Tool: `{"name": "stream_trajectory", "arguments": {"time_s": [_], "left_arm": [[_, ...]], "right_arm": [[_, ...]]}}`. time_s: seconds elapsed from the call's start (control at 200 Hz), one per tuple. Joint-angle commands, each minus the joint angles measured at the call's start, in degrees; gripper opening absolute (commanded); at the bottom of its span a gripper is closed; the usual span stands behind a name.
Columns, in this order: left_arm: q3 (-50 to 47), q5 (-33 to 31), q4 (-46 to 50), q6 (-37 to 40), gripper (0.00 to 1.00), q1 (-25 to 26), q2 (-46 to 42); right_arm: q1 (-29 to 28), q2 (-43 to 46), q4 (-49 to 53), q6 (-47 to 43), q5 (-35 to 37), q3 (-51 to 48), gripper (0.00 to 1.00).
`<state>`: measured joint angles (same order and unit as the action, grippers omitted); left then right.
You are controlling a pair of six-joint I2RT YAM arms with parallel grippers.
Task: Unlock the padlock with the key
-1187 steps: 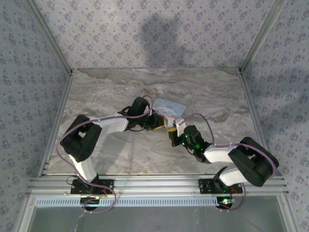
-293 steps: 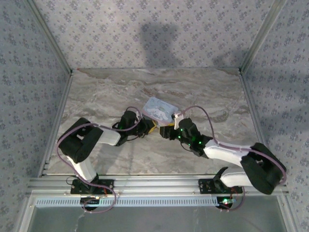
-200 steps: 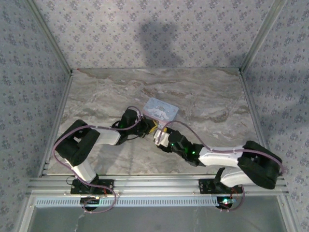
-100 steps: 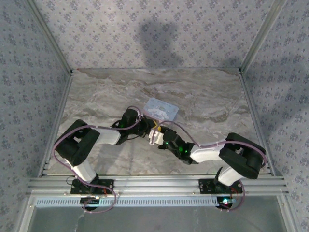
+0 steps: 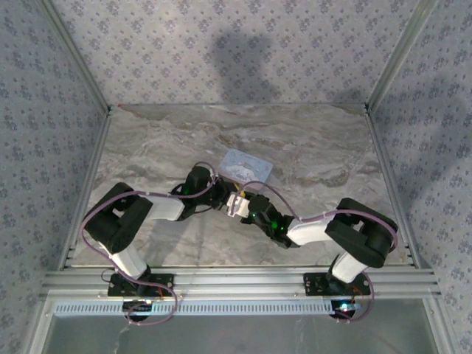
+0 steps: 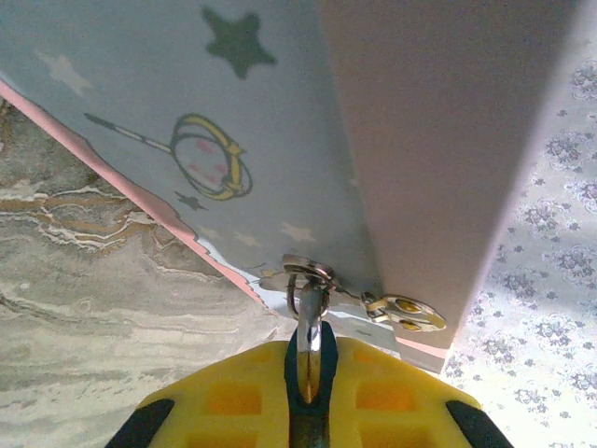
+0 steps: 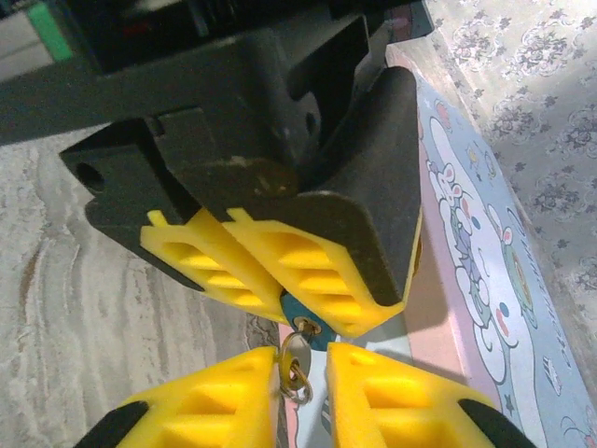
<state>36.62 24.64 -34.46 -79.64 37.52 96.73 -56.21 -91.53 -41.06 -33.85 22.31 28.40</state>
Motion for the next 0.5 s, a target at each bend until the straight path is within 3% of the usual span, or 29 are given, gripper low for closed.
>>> {"name": "stream_trajectory", "arguments": {"time_s": [0.0, 0.31, 0.495], "left_arm": [[1.6, 1.1, -1.8, -0.6, 0.00, 0.4, -1.7], [1.6, 1.4, -2.5, -1.0, 0.00, 0.5, -1.4], [1.6, 1.4, -2.6, -1.1, 0.00, 0.6, -1.3]], "right_arm": [[0.4, -1.3, -2.5, 1.3, 1.2, 1.3, 0.17], [0.8, -1.9, -4.6, 3.3, 1.9, 1.0, 0.00], [1.0, -1.0, -5.1, 8.6, 2.8, 0.9, 0.00]]}}
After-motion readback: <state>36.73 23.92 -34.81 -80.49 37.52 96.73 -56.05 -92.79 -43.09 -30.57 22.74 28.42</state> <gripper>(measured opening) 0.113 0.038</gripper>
